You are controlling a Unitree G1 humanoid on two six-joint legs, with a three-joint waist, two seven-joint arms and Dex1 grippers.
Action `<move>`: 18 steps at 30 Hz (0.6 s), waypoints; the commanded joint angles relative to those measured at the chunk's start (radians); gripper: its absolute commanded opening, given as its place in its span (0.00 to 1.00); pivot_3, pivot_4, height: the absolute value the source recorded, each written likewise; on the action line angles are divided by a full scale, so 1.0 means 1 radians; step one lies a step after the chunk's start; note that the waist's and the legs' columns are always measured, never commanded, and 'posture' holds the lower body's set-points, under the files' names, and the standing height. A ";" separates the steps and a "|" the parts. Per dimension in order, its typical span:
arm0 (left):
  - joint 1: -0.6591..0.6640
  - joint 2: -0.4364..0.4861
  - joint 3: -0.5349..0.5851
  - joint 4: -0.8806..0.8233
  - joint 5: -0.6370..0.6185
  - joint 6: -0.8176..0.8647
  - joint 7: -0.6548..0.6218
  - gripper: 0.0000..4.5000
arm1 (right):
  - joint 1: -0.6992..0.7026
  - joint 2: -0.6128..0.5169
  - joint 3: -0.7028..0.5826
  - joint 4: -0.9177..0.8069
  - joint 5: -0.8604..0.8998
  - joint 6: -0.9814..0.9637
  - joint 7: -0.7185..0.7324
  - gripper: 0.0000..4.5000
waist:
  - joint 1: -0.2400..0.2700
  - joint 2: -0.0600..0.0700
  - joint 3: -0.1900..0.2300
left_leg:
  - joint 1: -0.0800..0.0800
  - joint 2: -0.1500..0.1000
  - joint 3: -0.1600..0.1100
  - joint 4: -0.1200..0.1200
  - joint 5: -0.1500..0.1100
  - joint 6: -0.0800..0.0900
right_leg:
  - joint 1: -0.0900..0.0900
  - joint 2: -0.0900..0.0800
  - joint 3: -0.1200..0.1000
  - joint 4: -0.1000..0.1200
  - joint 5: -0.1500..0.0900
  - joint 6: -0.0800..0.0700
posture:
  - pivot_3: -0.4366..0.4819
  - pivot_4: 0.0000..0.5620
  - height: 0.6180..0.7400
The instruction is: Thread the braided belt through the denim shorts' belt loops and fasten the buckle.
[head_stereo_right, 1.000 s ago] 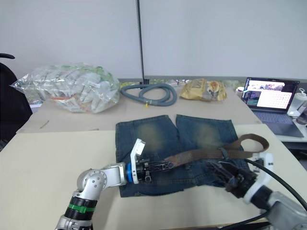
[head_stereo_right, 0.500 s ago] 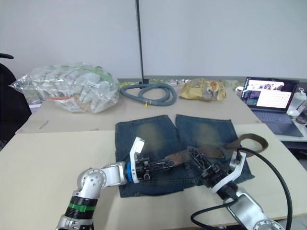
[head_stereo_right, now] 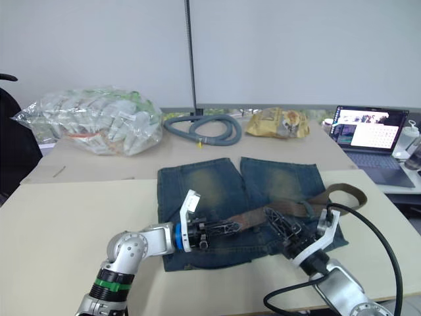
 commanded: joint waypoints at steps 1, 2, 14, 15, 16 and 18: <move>-0.016 0.063 -0.071 -0.053 0.101 -0.122 -0.072 0.45 | -0.023 -0.028 -0.036 0.003 -0.030 -0.060 -0.013 0.00 | 0.000 0.000 0.000 | 0.000 0.000 0.000 0.000 0.000 0.000 | 0.000 0.000 0.000 0.000 0.000 0.000 | 0.48 0.27 1.00; -0.013 0.097 -0.101 -0.071 0.143 -0.167 -0.100 0.53 | -0.030 -0.034 -0.043 0.023 -0.043 -0.069 -0.027 0.00 | -0.001 0.000 0.000 | 0.000 0.000 0.000 0.000 0.000 0.000 | 0.000 0.000 0.000 0.000 0.000 0.000 | 0.48 0.27 1.00; -0.055 0.308 -0.227 -0.083 0.484 -0.602 -0.247 0.99 | -0.080 -0.083 -0.097 0.190 -0.130 -0.086 -0.068 0.00 | 0.002 0.001 0.000 | 0.000 0.000 0.000 -0.002 0.000 0.000 | -0.001 -0.006 0.003 -0.002 -0.003 -0.007 | 0.48 0.27 1.00; -0.063 0.308 -0.227 -0.084 0.492 -0.619 -0.256 0.99 | -0.090 -0.078 -0.101 0.204 -0.130 -0.088 -0.072 0.00 | 0.001 0.001 0.000 | 0.000 0.000 0.000 -0.002 0.000 0.000 | -0.001 -0.006 0.003 -0.002 -0.003 -0.007 | 0.48 0.27 1.00; -0.068 0.308 -0.228 -0.087 0.496 -0.627 -0.263 0.99 | -0.097 -0.074 -0.105 0.213 -0.128 -0.089 -0.076 0.00 | 0.000 0.001 0.000 | 0.000 0.000 0.000 -0.002 0.000 0.000 | -0.001 -0.006 0.003 -0.002 -0.003 -0.007 | 0.48 0.27 1.00; -0.067 0.302 -0.225 -0.093 0.493 -0.624 -0.270 0.99 | -0.107 -0.071 -0.112 0.229 -0.134 -0.091 -0.086 0.00 | 0.001 0.001 0.000 | 0.000 0.000 0.000 -0.002 0.000 0.000 | -0.001 -0.006 0.002 -0.002 -0.001 -0.005 | 0.48 0.27 1.00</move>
